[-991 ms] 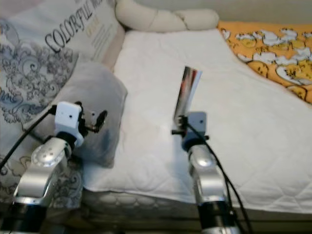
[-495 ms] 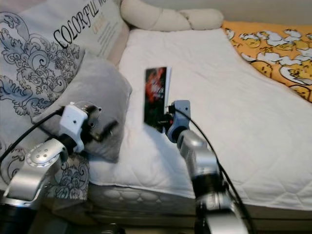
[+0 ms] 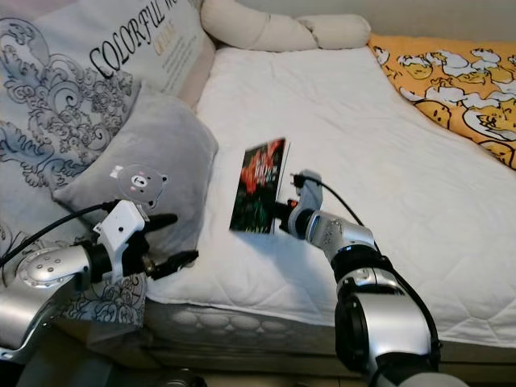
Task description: Clean up the room
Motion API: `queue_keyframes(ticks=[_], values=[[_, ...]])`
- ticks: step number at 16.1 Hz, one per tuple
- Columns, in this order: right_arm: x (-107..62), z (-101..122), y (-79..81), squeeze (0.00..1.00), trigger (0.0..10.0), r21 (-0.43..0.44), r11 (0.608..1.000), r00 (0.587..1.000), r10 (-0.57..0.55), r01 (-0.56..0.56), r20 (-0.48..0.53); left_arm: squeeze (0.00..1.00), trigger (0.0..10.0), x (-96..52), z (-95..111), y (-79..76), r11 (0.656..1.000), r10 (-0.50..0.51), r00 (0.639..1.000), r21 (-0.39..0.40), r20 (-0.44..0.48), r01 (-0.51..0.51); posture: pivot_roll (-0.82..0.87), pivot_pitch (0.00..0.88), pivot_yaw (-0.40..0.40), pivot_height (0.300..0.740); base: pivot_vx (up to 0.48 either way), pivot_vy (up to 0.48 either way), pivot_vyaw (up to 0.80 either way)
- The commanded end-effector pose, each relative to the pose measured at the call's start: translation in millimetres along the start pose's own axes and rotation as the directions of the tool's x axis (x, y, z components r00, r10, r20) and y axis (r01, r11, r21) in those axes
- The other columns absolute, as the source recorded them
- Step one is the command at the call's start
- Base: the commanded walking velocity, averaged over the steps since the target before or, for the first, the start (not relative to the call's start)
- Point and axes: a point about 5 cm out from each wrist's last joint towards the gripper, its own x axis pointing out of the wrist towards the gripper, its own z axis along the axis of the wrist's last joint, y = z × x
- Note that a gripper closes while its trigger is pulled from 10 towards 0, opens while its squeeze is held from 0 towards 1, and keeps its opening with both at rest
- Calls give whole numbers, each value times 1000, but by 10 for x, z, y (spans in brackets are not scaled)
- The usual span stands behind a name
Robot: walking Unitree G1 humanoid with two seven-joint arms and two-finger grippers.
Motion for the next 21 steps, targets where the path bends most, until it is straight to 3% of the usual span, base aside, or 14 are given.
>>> queue_keyframes(ticks=[1,2,3,4,5,6,8,10,12,14,17,20,21], values=[[-11,64,-4,0,10000,24,1000,1000,-5,5,11,0,10000,-35,-15,-81,998,-56,998,-7,-30,56,162,0,3,740,0,0,0],[-29,30,-75,0,10000,50,998,999,-48,48,7,0,10000,-82,-45,-122,997,-74,996,-16,-51,74,173,0,2,740,0,0,0],[-43,20,-120,184,10000,55,996,997,-76,76,7,0,10000,-105,-57,-139,997,-78,995,-19,-60,77,176,0,1,740,0,0,0],[-62,15,-172,886,10000,59,992,994,-110,110,8,0,10000,-128,-63,-153,997,-78,995,-21,-68,77,179,0,1,740,0,0,0],[-70,15,-190,886,10000,64,991,993,-121,120,9,0,10000,-136,-59,-162,997,-80,994,-24,-70,78,180,0,1,740,0,0,0],[-99,8,-255,1000,10000,76,984,987,-162,160,12,0,10000,-143,-61,-161,997,-76,994,-27,-73,75,182,0,1,740,0,0,0],[-258,-32,-578,1000,10000,150,913,918,-392,380,57,0,10000,-123,-47,-130,998,-57,996,-36,-73,55,175,0,3,740,0,0,0],[-340,-84,-710,1000,10000,184,887,895,-441,424,62,0,10000,-101,-43,-136,998,-56,996,-39,-70,53,172,0,0,740,0,0,0],[-388,-112,-775,1000,10000,163,889,895,-442,428,63,0,10000,-82,-36,-146,998,-54,996,-42,-65,51,167,0,1,740,0,0,0],[-431,-65,-776,1000,10000,-29,943,943,-330,332,54,0,10000,-59,-46,-161,998,-55,997,-48,-61,52,151,0,4,740,0,0,0],[-364,-73,-605,1000,10000,-140,985,994,-107,104,-15,0,10000,-30,-61,-171,996,-70,995,-52,-66,67,129,0,11,740,0,0,0],[-269,-332,-418,1000,10000,-235,962,974,94,-143,-206,0,10000,22,-60,-193,995,-95,993,-50,-72,91,129,0,7,740,0,0,0],[-261,-358,-394,1000,10000,-245,954,967,117,-173,-226,0,10000,24,-60,-194,995,-95,993,-49,-72,92,130,0,7,740,0,0,0]])
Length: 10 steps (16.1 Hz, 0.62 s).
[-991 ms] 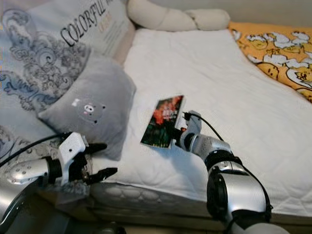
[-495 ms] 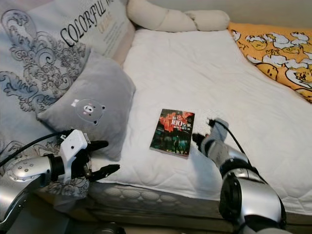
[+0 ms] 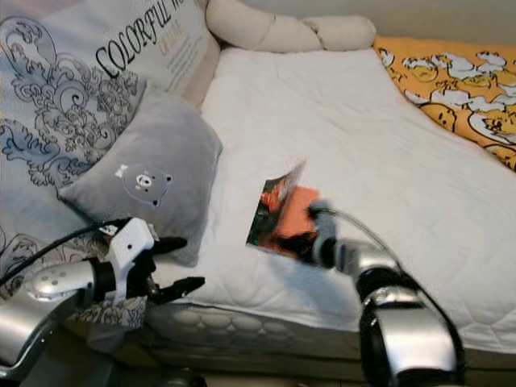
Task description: Clean up the room
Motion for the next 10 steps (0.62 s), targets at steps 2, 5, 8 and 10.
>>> queue_keyframes(ticks=[2,5,8,10], values=[[36,-34,60,1000,10000,-108,993,996,39,-47,-79,0,10000,1,13,15,1000,5,1000,13,-10,-5,133,0,3,740,0,0,0],[64,-206,99,1000,10000,-211,973,979,51,-94,-198,0,10000,5,6,17,1000,7,1000,12,-9,-7,131,0,-2,740,0,0,0],[103,-238,84,1000,10000,-259,966,983,-19,-30,-184,0,10000,14,13,21,1000,10,1000,14,-6,-10,131,0,-3,740,0,0,0],[102,-133,6,1000,10000,-304,944,980,-168,128,-109,0,10000,19,9,23,1000,12,1000,14,-6,-12,127,0,-4,740,0,0,0]])
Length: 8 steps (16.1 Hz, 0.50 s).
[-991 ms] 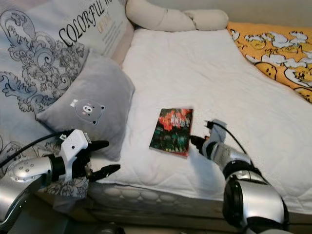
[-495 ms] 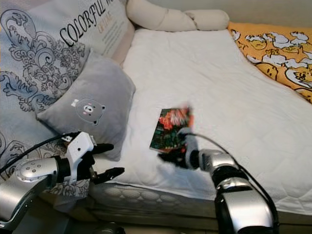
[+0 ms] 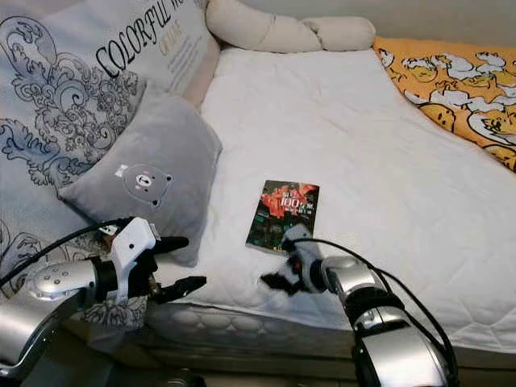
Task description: Clean up the room
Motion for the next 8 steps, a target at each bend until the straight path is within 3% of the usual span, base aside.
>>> queue_keyframes(ticks=[1,5,8], values=[[-23,94,-50,1000,10000,-15,999,998,-48,49,30,0,10000,12,3,15,1000,7,1000,11,-10,-7,127,0,-4,740,0,0,0],[-76,110,-177,1000,10000,-9,984,983,-180,180,45,0,10000,31,12,16,1000,3,1000,10,-6,-3,130,0,-9,740,0,0,0],[-94,197,-133,1000,10000,25,998,992,-68,66,103,0,10000,30,3,20,1000,8,1000,9,-3,-8,126,0,-14,740,0,0,0]])
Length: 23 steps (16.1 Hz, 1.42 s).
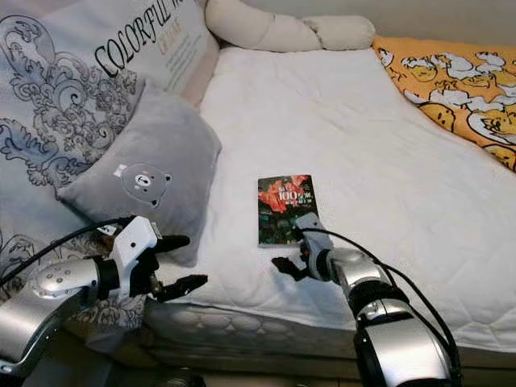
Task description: Clean up the room
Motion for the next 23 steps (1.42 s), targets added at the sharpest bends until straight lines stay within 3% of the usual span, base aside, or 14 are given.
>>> queue_keyframes(ticks=[1,4,6,7,8,9,10,12,13,15,16,18,23], values=[[-36,74,10,1000,10000,13,998,997,53,-54,48,0,10000,11,-5,-2,1000,17,1000,0,8,-17,122,0,-23,740,0,0,0],[-115,40,134,1000,10000,39,994,985,96,-102,141,0,10000,25,-108,-35,997,51,999,-65,8,-50,92,0,-14,740,0,0,0],[-278,147,323,1000,10000,68,995,957,46,-68,286,0,10000,17,-147,-52,990,105,993,-95,43,-101,66,0,5,740,0,0,0],[-319,178,323,1000,10000,96,995,946,-9,-24,323,0,10000,16,-145,-37,985,145,988,-102,60,-139,59,0,9,740,0,0,0],[-414,237,269,1000,10000,217,964,881,-230,151,413,0,10000,26,-145,38,955,278,956,-129,88,-266,39,0,21,740,0,0,0],[-435,238,256,1000,10000,248,950,857,-286,193,428,0,10000,30,-150,57,945,311,946,-139,91,-297,36,0,21,740,0,0,0],[-483,167,329,1000,10000,328,917,831,-359,229,425,0,10000,54,-176,108,902,410,908,-186,85,-390,49,0,12,740,0,-454,0],[-515,144,333,1000,10000,393,872,785,-452,290,423,0,10000,74,-194,115,873,464,883,-205,75,-442,66,0,4,740,0,-480,0],[-527,153,331,1000,10000,400,864,772,-471,306,427,0,10000,75,-198,115,866,477,876,-209,74,-454,66,0,4,740,0,-480,0],[-576,267,376,1000,10000,415,841,704,-526,347,478,0,10000,62,-213,119,829,539,839,-218,70,-515,81,0,-10,740,0,-480,0],[-542,201,369,1000,10000,430,831,730,-533,354,428,0,10000,38,-230,135,812,564,823,-224,67,-538,81,0,-12,740,0,-480,0],[-550,136,347,1000,10000,440,806,716,-570,395,403,0,10000,14,-248,176,788,599,799,-218,54,-576,77,0,-13,740,0,-480,0],[-547,163,320,1000,10000,435,799,703,-586,416,404,0,10000,64,-170,245,769,625,778,-229,70,-597,79,0,-8,740,0,-480,0]])
